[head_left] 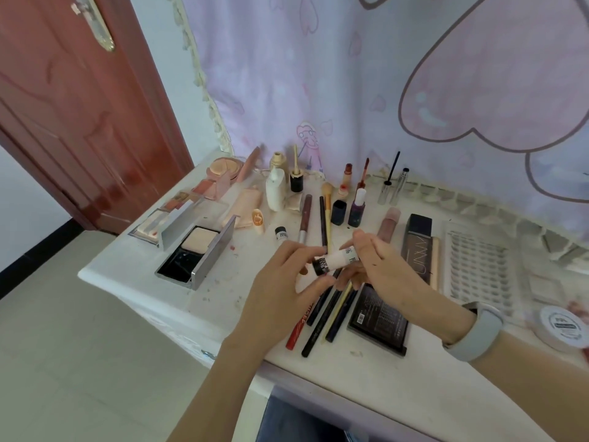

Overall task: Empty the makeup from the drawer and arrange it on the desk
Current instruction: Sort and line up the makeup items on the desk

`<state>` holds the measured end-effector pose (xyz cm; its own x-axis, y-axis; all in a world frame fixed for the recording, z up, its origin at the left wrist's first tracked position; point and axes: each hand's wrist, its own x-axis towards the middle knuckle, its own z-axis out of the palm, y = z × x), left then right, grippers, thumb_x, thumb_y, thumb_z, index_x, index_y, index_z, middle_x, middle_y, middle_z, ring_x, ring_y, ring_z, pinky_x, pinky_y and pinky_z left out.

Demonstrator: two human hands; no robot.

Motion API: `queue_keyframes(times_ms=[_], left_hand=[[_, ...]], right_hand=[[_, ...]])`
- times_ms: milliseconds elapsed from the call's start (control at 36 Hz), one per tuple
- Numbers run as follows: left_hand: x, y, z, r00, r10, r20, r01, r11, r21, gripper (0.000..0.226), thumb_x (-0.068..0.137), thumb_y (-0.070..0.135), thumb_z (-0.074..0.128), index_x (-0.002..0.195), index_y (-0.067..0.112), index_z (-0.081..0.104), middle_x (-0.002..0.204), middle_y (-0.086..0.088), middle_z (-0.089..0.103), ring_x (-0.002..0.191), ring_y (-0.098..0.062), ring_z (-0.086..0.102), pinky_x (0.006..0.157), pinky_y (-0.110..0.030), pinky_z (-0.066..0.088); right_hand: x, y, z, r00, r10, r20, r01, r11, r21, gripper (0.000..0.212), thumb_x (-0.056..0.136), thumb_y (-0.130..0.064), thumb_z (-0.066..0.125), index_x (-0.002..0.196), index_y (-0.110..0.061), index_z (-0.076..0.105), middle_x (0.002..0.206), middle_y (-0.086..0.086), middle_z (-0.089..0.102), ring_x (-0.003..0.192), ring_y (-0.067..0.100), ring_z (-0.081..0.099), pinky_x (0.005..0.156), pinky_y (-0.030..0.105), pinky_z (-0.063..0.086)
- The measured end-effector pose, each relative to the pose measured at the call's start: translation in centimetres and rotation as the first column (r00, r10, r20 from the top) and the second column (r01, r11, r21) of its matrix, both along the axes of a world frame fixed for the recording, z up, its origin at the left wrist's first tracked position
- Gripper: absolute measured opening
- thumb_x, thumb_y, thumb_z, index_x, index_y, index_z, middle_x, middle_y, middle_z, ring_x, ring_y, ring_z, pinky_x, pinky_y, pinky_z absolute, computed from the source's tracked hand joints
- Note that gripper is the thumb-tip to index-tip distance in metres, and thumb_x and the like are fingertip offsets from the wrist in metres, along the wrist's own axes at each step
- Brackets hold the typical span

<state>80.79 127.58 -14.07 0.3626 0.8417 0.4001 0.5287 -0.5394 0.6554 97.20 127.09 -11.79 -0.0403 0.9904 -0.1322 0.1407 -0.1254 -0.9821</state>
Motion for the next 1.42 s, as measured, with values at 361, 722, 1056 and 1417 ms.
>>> queue_keyframes(times_ms=[361, 722, 1056, 1417], left_hand=[[2.0, 0.6, 0.4, 0.995, -0.003, -0.095, 0.005, 1.0, 0.015, 0.052, 0.091, 0.042, 0.022, 0.103, 0.006, 0.057, 0.076, 0.011, 0.043, 0.059, -0.004, 0.039, 0.054, -0.012, 0.03], [0.7, 1.0, 0.0, 0.99, -0.051, -0.131, 0.042, 0.996, -0.078, 0.04, 0.093, 0.046, 0.023, 0.099, 0.022, 0.053, 0.069, 0.011, 0.046, 0.06, -0.004, 0.045, 0.055, -0.016, 0.033], [0.7, 2.4, 1.6, 0.995, -0.093, -0.027, 0.084, 0.966, -0.245, 0.018, 0.1, 0.025, 0.036, 0.092, 0.029, 0.053, 0.068, 0.009, 0.051, 0.058, -0.002, 0.045, 0.056, -0.011, 0.037], [-0.6, 4.7, 1.8, 0.831, 0.134, 0.539, 0.361, 0.609, -0.707, 0.032, 0.096, 0.035, 0.041, 0.094, 0.009, 0.06, 0.064, 0.002, 0.062, 0.054, -0.008, 0.052, 0.057, -0.019, 0.048]], right_hand=[[0.6, -0.6, 0.0, 0.966, -0.104, 0.238, 0.038, 0.963, 0.267, 0.019, 0.099, -0.027, 0.034, 0.089, -0.019, 0.048, 0.056, -0.007, 0.045, 0.039, 0.002, 0.037, 0.04, 0.022, 0.035], [3.0, 0.1, 0.3, 0.938, 0.189, 0.289, -0.236, 0.962, 0.137, 0.042, 0.082, -0.06, 0.033, 0.098, -0.027, 0.055, 0.062, -0.008, 0.065, 0.047, 0.004, 0.05, 0.048, 0.012, 0.039], [3.7, 1.2, 1.0, 0.595, 0.008, 0.804, -0.436, 0.843, 0.315, 0.045, 0.092, -0.046, 0.036, 0.131, -0.028, 0.048, 0.104, -0.015, 0.051, 0.08, -0.002, 0.05, 0.068, 0.017, 0.041], [7.2, 2.4, 3.0, 0.396, -0.429, 0.812, -0.491, 0.648, 0.582, 0.026, 0.084, -0.024, 0.057, 0.098, -0.004, 0.066, 0.095, 0.012, 0.06, 0.077, 0.021, 0.056, 0.064, 0.028, 0.047]])
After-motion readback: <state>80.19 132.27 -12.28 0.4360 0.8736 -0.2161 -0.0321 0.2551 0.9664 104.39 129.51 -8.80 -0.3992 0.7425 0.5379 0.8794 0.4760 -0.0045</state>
